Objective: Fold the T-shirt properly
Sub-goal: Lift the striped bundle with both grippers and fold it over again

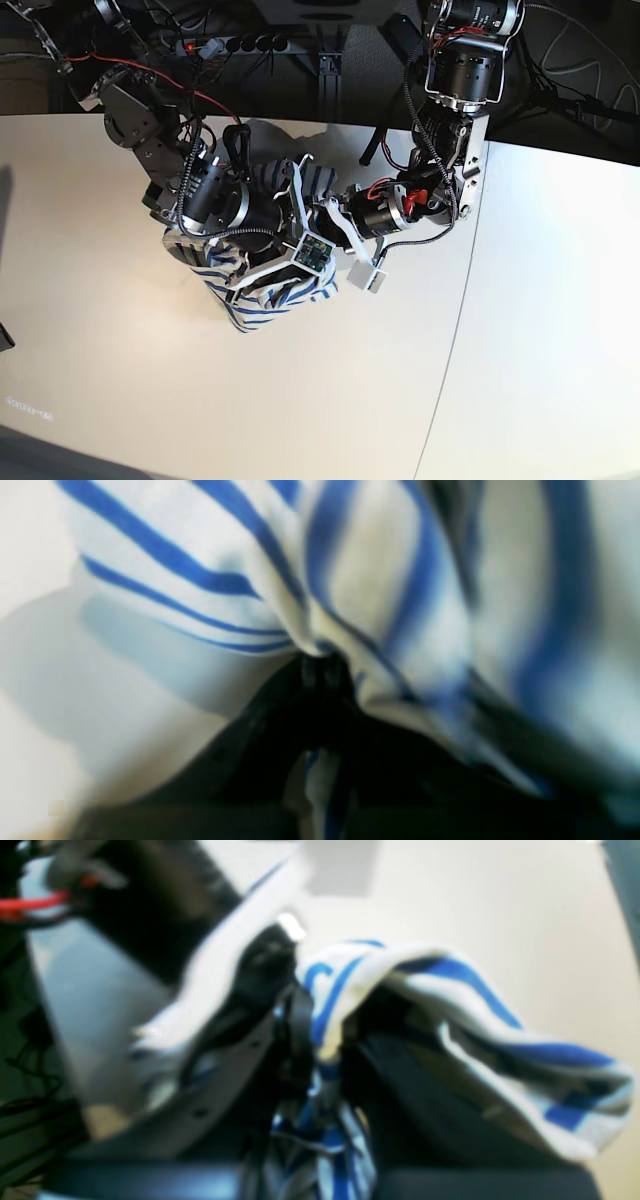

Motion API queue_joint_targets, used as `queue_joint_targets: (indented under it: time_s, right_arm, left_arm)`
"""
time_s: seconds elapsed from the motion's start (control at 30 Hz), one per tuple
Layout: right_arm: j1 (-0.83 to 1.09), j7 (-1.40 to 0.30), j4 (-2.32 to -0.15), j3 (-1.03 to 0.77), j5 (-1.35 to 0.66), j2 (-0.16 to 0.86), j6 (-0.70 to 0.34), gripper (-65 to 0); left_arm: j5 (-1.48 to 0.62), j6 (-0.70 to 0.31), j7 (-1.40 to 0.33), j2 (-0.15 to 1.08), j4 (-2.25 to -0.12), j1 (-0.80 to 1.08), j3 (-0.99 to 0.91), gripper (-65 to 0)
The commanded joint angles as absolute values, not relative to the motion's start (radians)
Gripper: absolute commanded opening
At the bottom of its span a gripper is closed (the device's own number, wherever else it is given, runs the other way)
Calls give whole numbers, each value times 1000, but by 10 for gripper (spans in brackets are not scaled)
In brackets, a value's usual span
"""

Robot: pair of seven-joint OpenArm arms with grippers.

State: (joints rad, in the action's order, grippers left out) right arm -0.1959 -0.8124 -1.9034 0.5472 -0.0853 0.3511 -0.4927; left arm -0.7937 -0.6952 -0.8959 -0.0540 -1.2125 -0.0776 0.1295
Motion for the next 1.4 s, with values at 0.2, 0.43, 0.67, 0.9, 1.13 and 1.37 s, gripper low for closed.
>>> queue_joint_targets:
  time_s: [0.2,0.43,0.67,0.9,1.13,1.37]
  right_arm:
    - [-312,-775,-1823,544,-133,346,-543,-650]
    - [-315,-811,-1812,544,-169,347,-543,-650]
    - [-312,-824,-1813,544,-227,346,-543,-650]
    - [-305,-843,-1813,544,-235,346,-543,-650]
    - [-302,-879,-1813,544,-340,346,-543,-650]
    - [-301,-869,-1813,544,-389,328,-543,-650]
  left_arm:
    - [-811,-698,-924,-118,-1265,-80,133,-650]
    - [-812,-698,-978,-105,-1441,-83,11,-650]
    - [-811,-698,-976,-32,-1444,-82,-2,-650]
    - [-803,-698,-976,10,-1445,-81,-43,-650]
    - [-820,-698,-980,60,-1445,-80,-187,-650]
    - [-859,-698,-1007,62,-1445,-75,-183,-650]
